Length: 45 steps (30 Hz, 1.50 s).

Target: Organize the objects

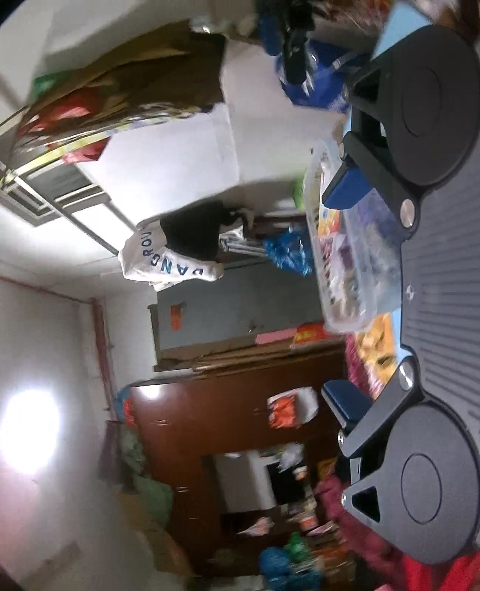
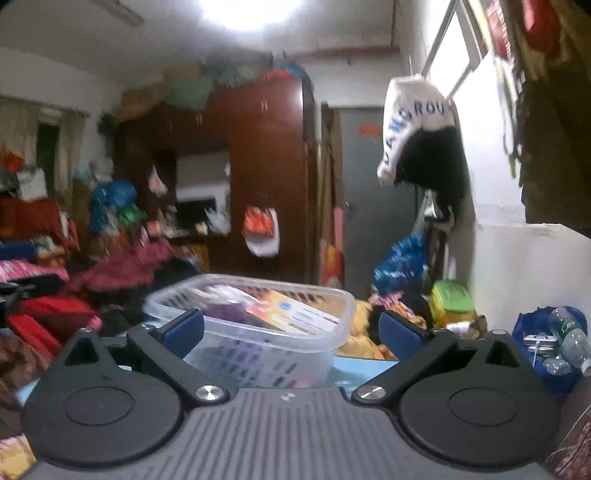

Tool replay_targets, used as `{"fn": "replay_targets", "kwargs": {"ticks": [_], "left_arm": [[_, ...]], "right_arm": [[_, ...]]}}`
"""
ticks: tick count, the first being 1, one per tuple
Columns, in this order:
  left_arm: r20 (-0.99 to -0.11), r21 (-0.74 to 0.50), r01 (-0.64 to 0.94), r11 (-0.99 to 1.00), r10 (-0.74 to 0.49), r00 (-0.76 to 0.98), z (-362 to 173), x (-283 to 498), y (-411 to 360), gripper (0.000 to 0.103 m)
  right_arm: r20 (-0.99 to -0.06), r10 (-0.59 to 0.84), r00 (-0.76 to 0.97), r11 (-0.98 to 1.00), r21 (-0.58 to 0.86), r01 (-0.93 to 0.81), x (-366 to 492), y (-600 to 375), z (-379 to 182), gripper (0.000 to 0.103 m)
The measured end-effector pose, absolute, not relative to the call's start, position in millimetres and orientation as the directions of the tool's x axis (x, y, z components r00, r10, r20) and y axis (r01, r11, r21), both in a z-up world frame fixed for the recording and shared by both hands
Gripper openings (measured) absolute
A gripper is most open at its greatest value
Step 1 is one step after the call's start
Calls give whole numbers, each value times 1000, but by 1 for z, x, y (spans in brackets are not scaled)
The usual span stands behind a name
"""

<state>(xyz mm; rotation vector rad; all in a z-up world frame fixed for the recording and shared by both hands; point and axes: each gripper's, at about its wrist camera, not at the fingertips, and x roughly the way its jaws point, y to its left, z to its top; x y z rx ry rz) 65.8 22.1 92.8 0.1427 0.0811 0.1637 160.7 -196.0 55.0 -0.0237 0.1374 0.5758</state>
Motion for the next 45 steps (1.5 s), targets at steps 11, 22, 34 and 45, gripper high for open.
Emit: {"fn": "replay_targets", "kwargs": {"ticks": [11, 22, 34, 45], "left_arm": [[-107, 41, -114, 993, 117, 987, 60, 53, 19, 100], [-176, 55, -115, 992, 123, 977, 40, 65, 15, 100], [-172, 66, -119, 991, 129, 977, 40, 63, 13, 100], [-174, 78, -104, 992, 116, 978, 39, 68, 7, 100]], "right_arm": [[-106, 527, 843, 849, 29, -527, 132, -198, 21, 103], [-129, 535, 835, 843, 21, -537, 128, -194, 9, 103], [-126, 537, 834, 840, -10, -542, 121, -188, 4, 103], [-129, 533, 837, 843, -2, -537, 122, -189, 2, 103]]}}
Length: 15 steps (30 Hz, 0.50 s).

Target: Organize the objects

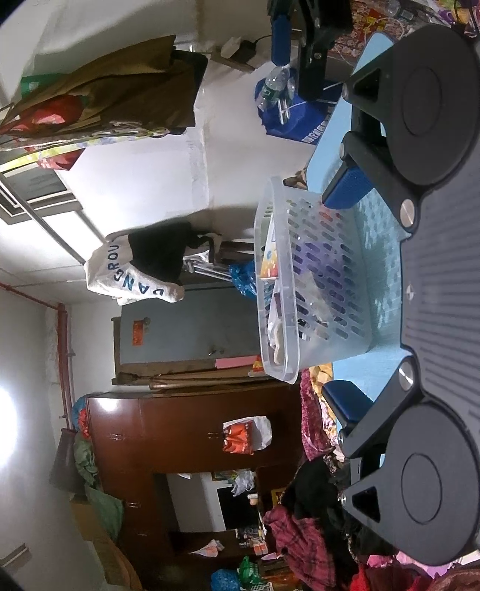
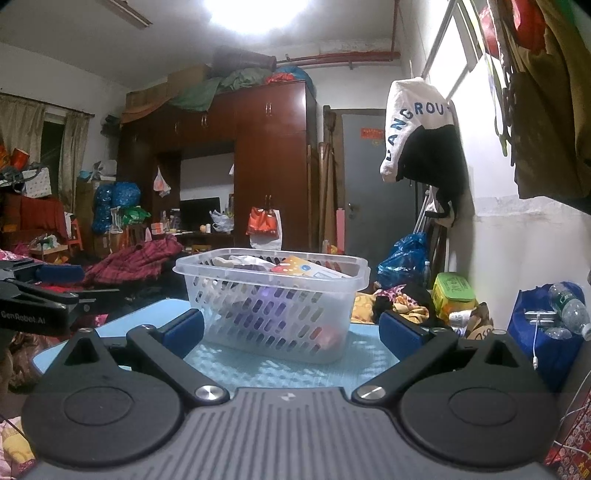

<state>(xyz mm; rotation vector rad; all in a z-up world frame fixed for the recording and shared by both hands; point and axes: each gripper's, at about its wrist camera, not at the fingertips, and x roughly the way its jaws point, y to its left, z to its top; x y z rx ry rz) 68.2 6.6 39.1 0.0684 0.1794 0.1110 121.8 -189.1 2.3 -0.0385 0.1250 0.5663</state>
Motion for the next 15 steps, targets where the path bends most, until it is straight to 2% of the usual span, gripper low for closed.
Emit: {"fn": "replay_targets", "kwargs": {"ticks": [15], "left_arm": [[-187, 79, -106, 991, 119, 975, 36, 73, 5, 100]], "right_arm": [[-122, 537, 835, 841, -9, -542, 118, -185, 1, 103]]}}
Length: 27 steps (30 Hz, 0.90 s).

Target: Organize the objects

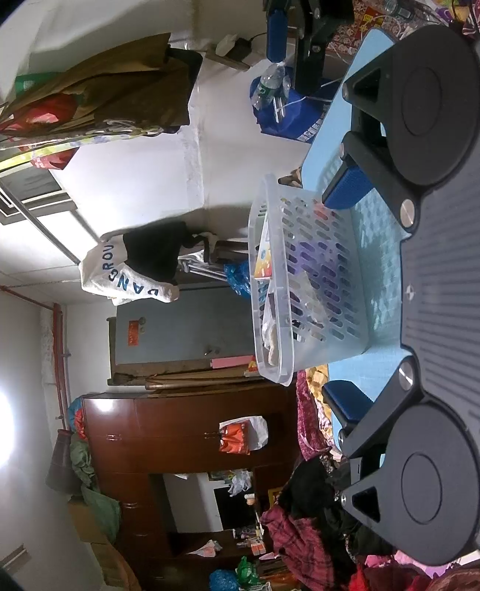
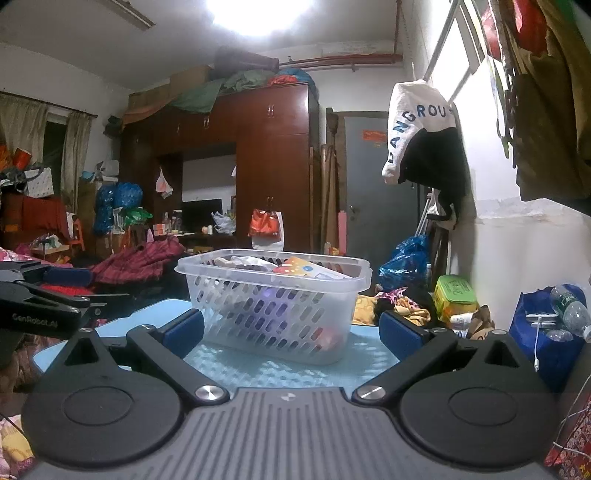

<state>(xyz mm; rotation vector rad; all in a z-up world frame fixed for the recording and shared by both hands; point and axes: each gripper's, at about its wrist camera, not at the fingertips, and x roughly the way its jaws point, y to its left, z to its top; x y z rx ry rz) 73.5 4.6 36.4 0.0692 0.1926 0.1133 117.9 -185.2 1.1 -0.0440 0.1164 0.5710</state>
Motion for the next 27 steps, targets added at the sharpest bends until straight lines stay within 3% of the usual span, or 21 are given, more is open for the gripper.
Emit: {"fn": "replay_targets", "kwargs": {"ticks": [27], "left_arm": [[-200, 68, -88, 994, 100, 975, 33, 80, 2, 100]], "right_arm": [[-113, 541, 833, 838, -7, -545, 118, -186, 0, 103]]}}
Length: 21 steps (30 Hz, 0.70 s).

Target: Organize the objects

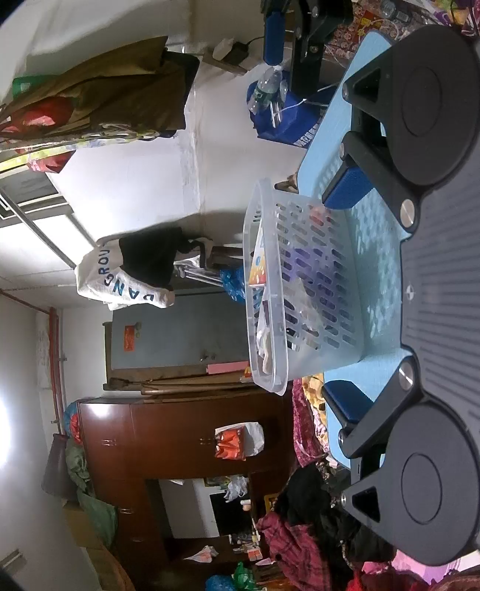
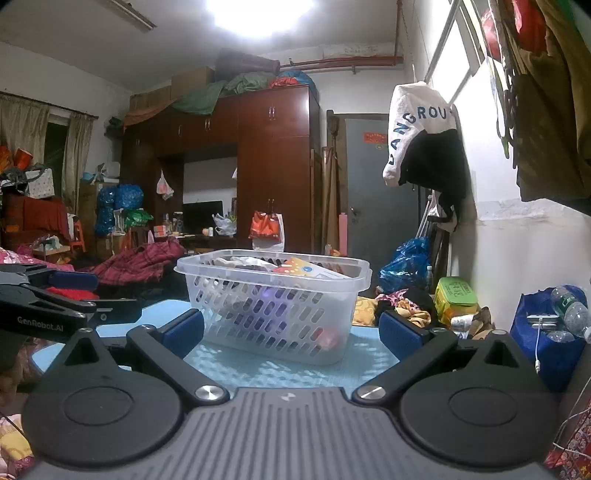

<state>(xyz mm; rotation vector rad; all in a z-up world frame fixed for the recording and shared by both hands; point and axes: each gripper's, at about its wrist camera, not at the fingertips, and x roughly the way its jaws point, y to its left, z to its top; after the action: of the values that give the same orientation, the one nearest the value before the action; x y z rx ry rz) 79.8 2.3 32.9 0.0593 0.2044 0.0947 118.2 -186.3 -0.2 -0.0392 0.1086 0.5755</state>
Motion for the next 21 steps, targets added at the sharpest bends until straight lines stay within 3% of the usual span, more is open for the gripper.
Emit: {"fn": "replay_targets", "kwargs": {"ticks": [21], "left_arm": [[-211, 58, -95, 994, 105, 972, 25, 91, 6, 100]], "right_arm": [[-142, 536, 832, 841, 9, -540, 127, -184, -4, 103]]}}
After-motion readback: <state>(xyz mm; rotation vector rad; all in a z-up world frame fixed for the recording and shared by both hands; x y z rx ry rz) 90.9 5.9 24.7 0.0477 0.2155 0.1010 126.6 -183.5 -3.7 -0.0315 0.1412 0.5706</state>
